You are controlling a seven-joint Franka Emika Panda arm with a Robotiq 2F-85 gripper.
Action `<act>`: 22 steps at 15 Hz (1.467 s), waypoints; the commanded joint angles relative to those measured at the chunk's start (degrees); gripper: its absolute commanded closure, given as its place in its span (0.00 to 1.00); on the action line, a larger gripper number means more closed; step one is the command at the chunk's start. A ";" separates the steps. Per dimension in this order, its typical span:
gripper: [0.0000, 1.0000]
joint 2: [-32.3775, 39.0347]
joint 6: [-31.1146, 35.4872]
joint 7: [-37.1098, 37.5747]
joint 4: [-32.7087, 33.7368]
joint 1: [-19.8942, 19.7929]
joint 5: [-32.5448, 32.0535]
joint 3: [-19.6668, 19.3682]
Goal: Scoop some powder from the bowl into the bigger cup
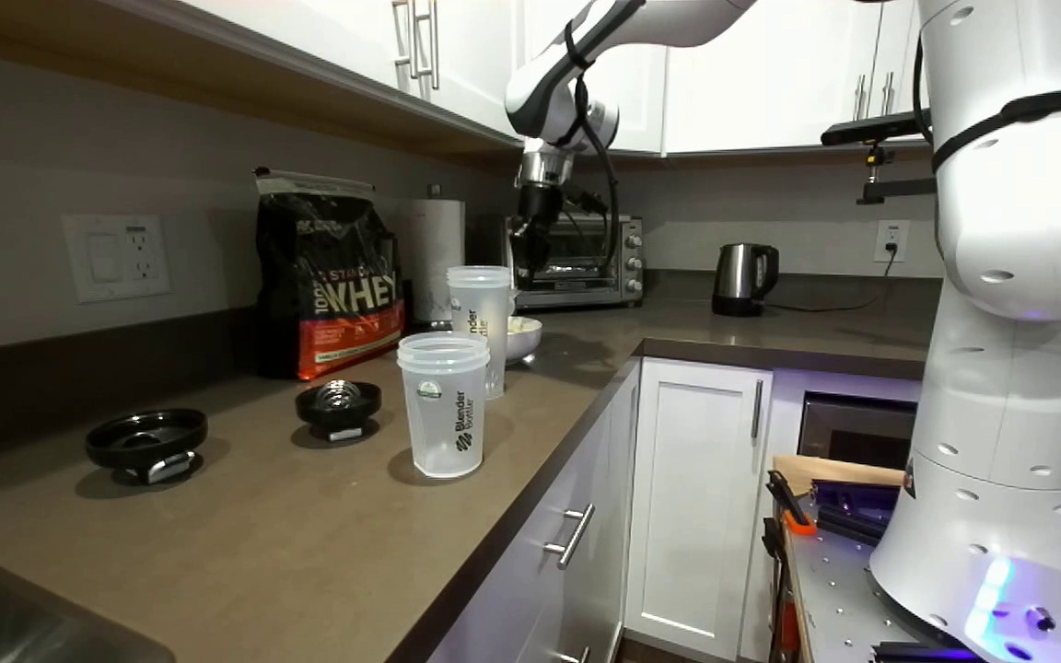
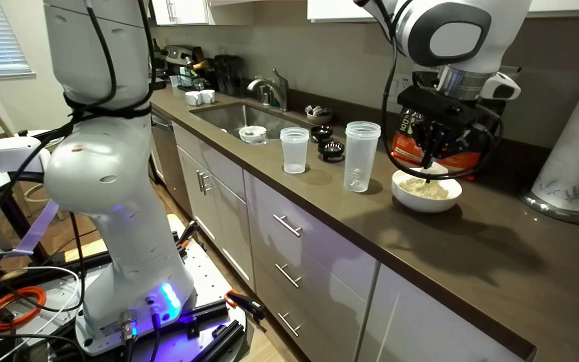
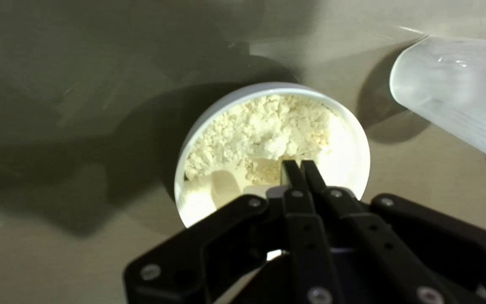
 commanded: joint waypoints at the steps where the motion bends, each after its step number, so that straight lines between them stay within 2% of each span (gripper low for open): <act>1: 0.99 -3.71 -4.01 -1.13 -1.25 -0.28 1.41 -0.13; 9: 0.99 -9.87 -8.87 -1.10 -3.00 0.78 1.51 -1.59; 22: 0.99 -17.55 -11.53 -0.20 -4.72 4.30 1.00 -3.25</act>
